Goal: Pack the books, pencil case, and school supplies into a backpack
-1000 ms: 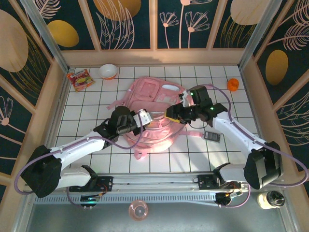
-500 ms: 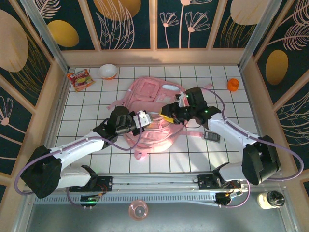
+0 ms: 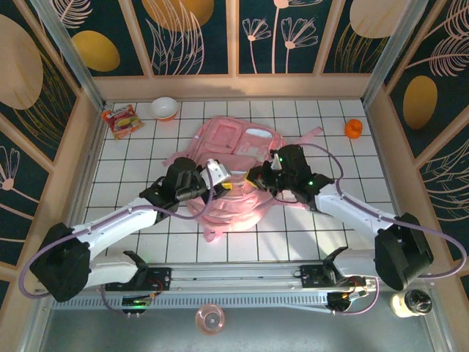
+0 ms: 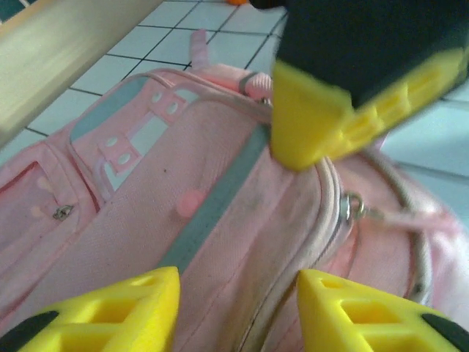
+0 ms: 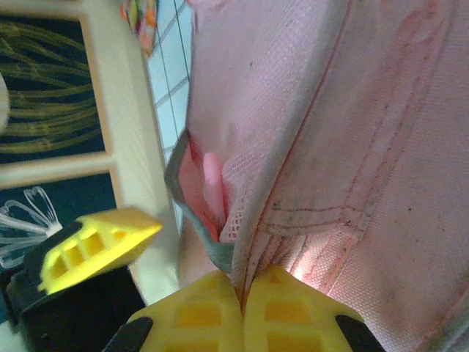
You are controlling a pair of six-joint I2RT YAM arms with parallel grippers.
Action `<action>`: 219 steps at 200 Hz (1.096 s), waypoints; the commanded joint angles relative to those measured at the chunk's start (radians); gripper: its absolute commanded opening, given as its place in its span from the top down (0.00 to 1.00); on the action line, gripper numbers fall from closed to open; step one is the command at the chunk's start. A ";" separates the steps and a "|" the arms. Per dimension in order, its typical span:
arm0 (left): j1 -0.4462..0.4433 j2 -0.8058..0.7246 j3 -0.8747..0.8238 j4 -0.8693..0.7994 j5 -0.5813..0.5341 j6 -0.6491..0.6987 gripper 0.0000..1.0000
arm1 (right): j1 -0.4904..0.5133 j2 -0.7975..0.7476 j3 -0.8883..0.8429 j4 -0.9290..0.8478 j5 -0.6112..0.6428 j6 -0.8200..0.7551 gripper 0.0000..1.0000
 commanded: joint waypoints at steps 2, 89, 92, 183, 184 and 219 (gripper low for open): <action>-0.006 -0.086 0.050 -0.035 0.041 -0.427 0.48 | 0.057 -0.053 -0.041 0.199 0.209 0.127 1.00; -0.070 -0.144 0.004 -0.245 -0.031 -0.965 0.50 | 0.167 0.011 -0.002 0.271 0.297 0.172 1.00; -0.072 -0.138 0.006 -0.244 -0.031 -0.969 0.50 | 0.168 0.012 -0.002 0.271 0.297 0.172 1.00; -0.117 0.020 0.095 -0.260 -0.091 -1.006 0.63 | 0.183 0.049 0.024 0.278 0.274 0.160 1.00; -0.117 0.020 0.095 -0.258 -0.092 -1.006 0.64 | 0.183 0.049 0.024 0.278 0.273 0.159 1.00; -0.116 0.037 0.118 -0.280 -0.133 -0.994 0.84 | 0.177 0.043 0.032 0.238 0.264 0.128 1.00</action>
